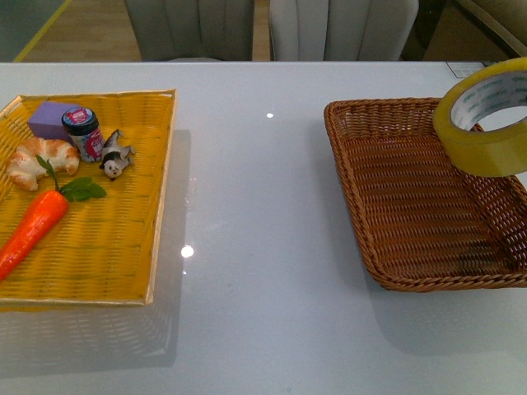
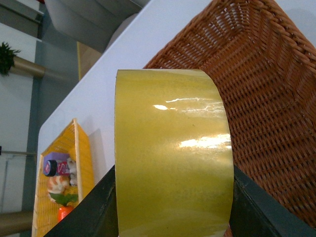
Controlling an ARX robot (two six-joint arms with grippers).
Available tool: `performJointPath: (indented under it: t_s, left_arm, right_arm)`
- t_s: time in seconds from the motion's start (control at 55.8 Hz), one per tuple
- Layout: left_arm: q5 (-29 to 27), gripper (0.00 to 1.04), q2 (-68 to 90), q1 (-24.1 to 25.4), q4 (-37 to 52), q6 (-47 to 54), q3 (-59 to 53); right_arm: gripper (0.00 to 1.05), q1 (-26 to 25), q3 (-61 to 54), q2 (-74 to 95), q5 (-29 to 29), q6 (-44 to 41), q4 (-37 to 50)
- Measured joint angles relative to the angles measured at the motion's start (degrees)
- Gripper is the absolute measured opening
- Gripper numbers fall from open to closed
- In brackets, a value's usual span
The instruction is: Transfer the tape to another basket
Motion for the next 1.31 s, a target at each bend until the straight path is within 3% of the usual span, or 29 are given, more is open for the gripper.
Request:
performJointPath:
  t_s: [0.09, 0.161, 0.233, 0.68, 0.806, 1.021, 1.307]
  left_arm:
    - [1.6, 0.02, -3.3, 1.3, -1.7, 0.0, -1.4]
    - [6.1, 0.02, -5.5, 4.9, -3.2, 0.1, -2.2]
    - [6.3, 0.02, -7.5, 6.6, -4.5, 0.1, -3.0]
    - [7.0, 0.02, -16.9, 6.9, -9.8, 0.2, -6.0]
    - [7.0, 0.02, -19.8, 6.9, -12.5, 0.2, -6.0]
    - [7.0, 0.02, -24.1, 6.9, -16.8, 0.2, -6.0]
    - [7.0, 0.02, -28.3, 6.9, -21.1, 0.2, -6.0]
  right_arm:
    - [0.47, 0.2, 4.2, 6.7, 0.4, 2.8, 1.2]
    - [0.47, 0.6, 6.4, 10.5, 0.7, 5.0, 2.5]
    - [0.47, 1.3, 8.0, 13.4, 0.9, 7.0, 3.3]
    - [0.48, 3.6, 14.3, 22.4, 1.2, 12.6, 5.6]
    - [0.61, 3.9, 15.0, 23.1, 0.8, 13.1, 5.7]
    - [0.97, 4.0, 14.9, 23.4, 0.6, 14.3, 7.7]
    - [0.96, 0.5, 5.4, 21.8, -1.0, 14.6, 14.2]
